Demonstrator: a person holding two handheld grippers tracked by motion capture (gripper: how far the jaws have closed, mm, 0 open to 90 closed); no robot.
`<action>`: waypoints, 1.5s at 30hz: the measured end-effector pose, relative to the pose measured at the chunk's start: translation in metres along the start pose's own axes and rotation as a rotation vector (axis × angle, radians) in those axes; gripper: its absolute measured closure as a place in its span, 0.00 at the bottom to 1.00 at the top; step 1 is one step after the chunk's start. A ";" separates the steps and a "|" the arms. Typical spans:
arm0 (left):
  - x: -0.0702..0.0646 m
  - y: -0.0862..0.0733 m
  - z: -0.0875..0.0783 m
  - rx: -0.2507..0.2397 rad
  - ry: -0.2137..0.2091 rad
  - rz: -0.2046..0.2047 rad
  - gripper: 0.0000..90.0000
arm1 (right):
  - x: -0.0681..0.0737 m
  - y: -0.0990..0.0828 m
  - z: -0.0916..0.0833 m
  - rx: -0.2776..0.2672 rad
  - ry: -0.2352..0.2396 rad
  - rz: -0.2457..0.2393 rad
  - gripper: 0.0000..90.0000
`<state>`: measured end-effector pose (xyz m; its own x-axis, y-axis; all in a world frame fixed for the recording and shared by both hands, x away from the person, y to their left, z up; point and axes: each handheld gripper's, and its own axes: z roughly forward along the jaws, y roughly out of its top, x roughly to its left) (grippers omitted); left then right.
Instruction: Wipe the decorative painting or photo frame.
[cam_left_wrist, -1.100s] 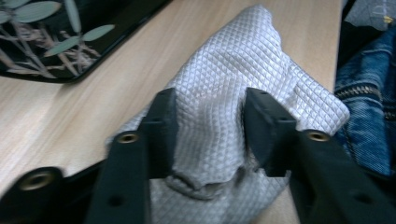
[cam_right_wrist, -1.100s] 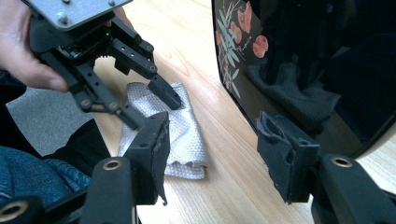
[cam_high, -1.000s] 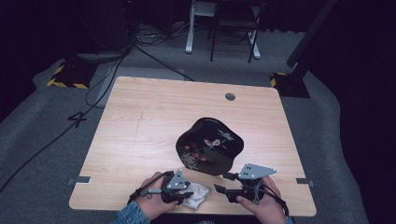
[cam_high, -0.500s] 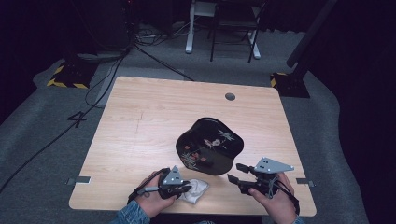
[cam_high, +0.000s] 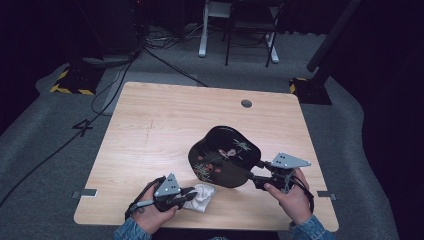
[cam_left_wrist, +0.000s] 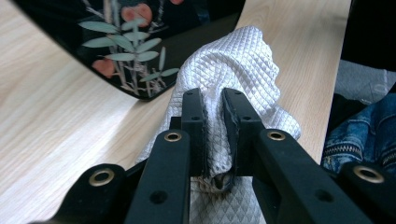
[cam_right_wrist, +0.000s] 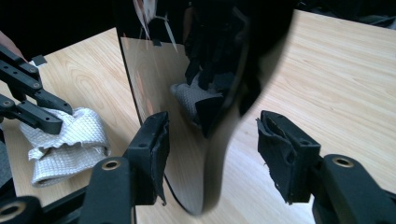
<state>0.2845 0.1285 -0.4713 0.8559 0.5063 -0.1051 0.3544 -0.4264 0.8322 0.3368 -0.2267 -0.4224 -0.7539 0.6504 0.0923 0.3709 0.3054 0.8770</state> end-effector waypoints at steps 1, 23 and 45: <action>0.000 0.000 -0.002 -0.002 0.004 -0.005 0.88 | 0.000 0.001 0.003 -0.003 0.008 -0.007 0.50; 0.011 0.001 -0.021 -0.093 0.096 -0.040 0.88 | 0.003 0.003 0.020 0.025 0.112 -0.059 0.76; 0.014 0.008 -0.025 -0.146 0.104 -0.046 0.88 | 0.006 0.003 0.017 0.045 0.194 -0.096 0.88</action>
<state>0.2901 0.1510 -0.4525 0.7938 0.6008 -0.0942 0.3275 -0.2919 0.8986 0.3425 -0.2099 -0.4273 -0.8756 0.4721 0.1019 0.3127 0.3932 0.8646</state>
